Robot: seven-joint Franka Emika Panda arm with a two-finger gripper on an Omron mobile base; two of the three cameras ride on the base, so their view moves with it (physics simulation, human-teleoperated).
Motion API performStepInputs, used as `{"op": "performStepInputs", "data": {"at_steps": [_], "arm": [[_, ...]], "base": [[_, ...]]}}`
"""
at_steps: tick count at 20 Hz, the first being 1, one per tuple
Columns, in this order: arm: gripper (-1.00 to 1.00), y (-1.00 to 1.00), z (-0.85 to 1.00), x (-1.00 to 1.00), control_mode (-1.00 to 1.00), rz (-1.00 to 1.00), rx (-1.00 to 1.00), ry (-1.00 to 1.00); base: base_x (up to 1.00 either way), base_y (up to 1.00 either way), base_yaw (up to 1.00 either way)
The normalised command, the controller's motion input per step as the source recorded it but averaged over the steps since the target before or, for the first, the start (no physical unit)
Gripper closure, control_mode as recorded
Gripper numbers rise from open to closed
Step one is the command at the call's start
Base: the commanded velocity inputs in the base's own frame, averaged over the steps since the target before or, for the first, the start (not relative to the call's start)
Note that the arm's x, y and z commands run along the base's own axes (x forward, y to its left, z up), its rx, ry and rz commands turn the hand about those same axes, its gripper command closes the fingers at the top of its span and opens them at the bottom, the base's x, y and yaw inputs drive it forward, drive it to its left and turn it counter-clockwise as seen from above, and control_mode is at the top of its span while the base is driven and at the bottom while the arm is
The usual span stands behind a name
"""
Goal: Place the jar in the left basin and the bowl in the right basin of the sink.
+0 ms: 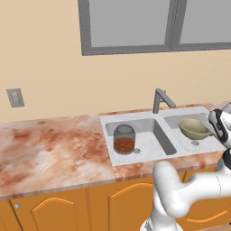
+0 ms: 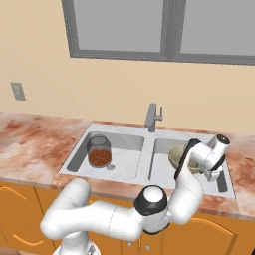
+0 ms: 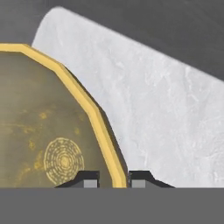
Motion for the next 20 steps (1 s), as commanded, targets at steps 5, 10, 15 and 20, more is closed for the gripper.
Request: {"op": "performStepInputs", "data": {"at_steps": [5, 10, 15, 20], "arm": [[1.0, 0.15, 0.0, -0.07, -1.0, -0.03, -0.15, -0.1], [1.0, 0.02, 0.02, 0.0, -1.0, -0.04, -0.16, -0.03], [-1.0, 0.0, 0.21, 0.0, -1.0, -0.04, -0.12, 0.0], [-1.0, -0.04, 0.28, 0.0, -1.0, -0.03, -0.07, 0.0]], "base": [[0.0, 0.0, 0.0], [0.0, 0.0, 0.0], [0.0, 0.0, 0.0], [0.0, 0.0, 0.0]]}}
